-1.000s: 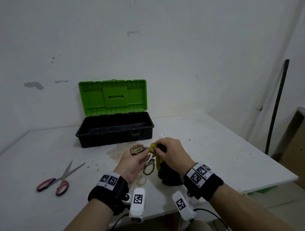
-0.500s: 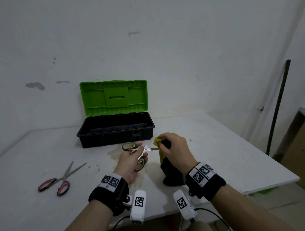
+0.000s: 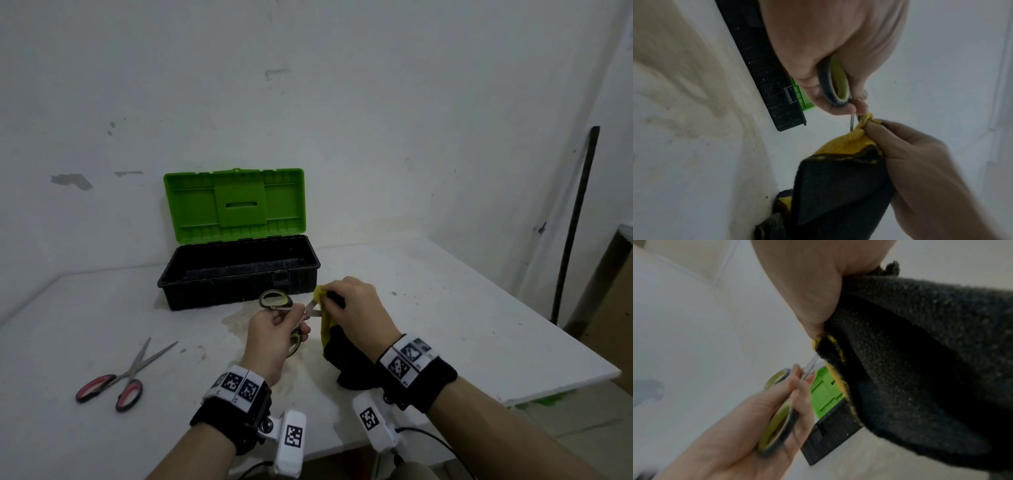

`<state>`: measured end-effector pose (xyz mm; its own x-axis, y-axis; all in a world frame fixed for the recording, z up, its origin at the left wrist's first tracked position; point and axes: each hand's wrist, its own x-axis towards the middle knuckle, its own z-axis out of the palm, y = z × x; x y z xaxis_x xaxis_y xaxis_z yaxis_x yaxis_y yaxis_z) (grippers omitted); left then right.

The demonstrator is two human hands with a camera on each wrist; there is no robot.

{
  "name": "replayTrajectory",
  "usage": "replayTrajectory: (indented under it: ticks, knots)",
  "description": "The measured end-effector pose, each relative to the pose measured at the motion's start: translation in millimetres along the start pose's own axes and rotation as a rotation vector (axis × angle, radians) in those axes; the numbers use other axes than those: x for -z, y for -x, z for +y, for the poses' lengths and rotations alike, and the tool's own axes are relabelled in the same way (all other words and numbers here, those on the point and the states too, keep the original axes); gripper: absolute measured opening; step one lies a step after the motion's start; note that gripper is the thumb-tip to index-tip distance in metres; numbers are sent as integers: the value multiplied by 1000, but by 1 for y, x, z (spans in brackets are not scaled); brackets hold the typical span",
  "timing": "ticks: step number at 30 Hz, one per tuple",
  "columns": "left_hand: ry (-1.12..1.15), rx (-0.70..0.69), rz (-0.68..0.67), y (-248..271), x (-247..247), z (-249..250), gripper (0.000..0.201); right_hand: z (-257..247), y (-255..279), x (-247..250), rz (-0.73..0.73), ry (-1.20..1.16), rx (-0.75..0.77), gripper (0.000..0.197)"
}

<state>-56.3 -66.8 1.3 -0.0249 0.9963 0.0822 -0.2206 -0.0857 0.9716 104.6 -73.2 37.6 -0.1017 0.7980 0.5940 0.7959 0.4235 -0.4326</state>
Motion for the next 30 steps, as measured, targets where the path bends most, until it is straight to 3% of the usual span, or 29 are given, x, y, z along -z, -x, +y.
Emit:
replayTrajectory:
  ticks: [3,5,10,18,23,27,30]
  knots:
    - [-24,-6,11,0,2,0,25,14,-14,16,105,35,-124,14]
    - [-12,4,23,-2,2,0,25,13,-13,21,139,2,-116,14]
    - [6,-14,-26,0,-5,5,26,-12,7,6,-20,-40,45,15]
    - [-145,-86,-19,0,2,5,27,3,-16,26,45,37,-124,16]
    - [-209,-129,-82,0,1,7,23,-13,-6,15,-131,11,-28,15]
    - [-210,-105,-54,1,6,4,25,8,-16,25,18,19,-161,16]
    - [-91,-11,4,-2,5,1,26,6,-10,28,78,-26,-84,10]
